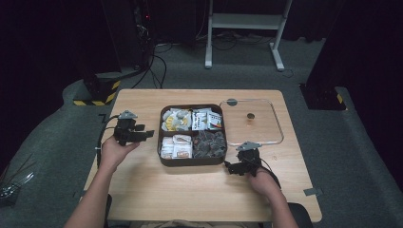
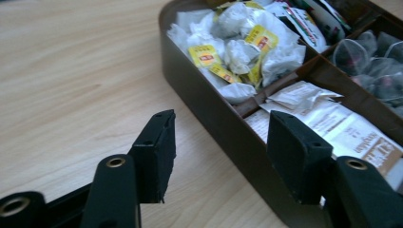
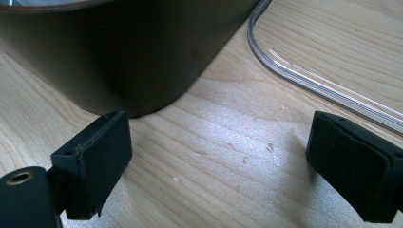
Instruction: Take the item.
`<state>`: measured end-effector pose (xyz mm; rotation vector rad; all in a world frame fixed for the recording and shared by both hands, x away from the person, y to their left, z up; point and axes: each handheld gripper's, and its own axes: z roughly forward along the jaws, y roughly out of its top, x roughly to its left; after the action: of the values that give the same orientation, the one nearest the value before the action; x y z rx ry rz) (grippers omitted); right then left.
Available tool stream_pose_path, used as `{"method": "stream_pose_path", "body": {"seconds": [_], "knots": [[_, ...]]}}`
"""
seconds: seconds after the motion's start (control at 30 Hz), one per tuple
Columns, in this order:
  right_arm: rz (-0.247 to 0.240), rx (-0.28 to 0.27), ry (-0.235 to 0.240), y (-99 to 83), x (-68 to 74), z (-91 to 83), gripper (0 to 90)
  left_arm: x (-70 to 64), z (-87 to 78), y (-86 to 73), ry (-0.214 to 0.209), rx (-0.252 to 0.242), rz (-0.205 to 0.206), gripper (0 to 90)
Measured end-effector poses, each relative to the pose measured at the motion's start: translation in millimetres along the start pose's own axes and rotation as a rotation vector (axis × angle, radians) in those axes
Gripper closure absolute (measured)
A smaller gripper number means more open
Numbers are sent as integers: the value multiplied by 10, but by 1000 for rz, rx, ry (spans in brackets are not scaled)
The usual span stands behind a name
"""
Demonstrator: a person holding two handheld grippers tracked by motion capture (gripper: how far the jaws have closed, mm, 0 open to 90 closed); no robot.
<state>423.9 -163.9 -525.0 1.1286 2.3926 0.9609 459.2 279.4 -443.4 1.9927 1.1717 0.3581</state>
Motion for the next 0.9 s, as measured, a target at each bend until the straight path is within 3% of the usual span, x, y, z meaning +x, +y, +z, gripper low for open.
{"method": "stream_pose_path", "body": {"seconds": [0.17, 0.43, 0.9], "knots": [[0, 0, 0, 0, 0, 0, 80, -51, 29, 49, -19, 6, 36, 482], [0, 0, 0, 0, 0, 0, 80, -123, 89, 147, -78, 1, 52, 527], [0, 0, -1, 0, 1, 0, 80, -261, 240, 241, -122, 17, 98, 565]]}}
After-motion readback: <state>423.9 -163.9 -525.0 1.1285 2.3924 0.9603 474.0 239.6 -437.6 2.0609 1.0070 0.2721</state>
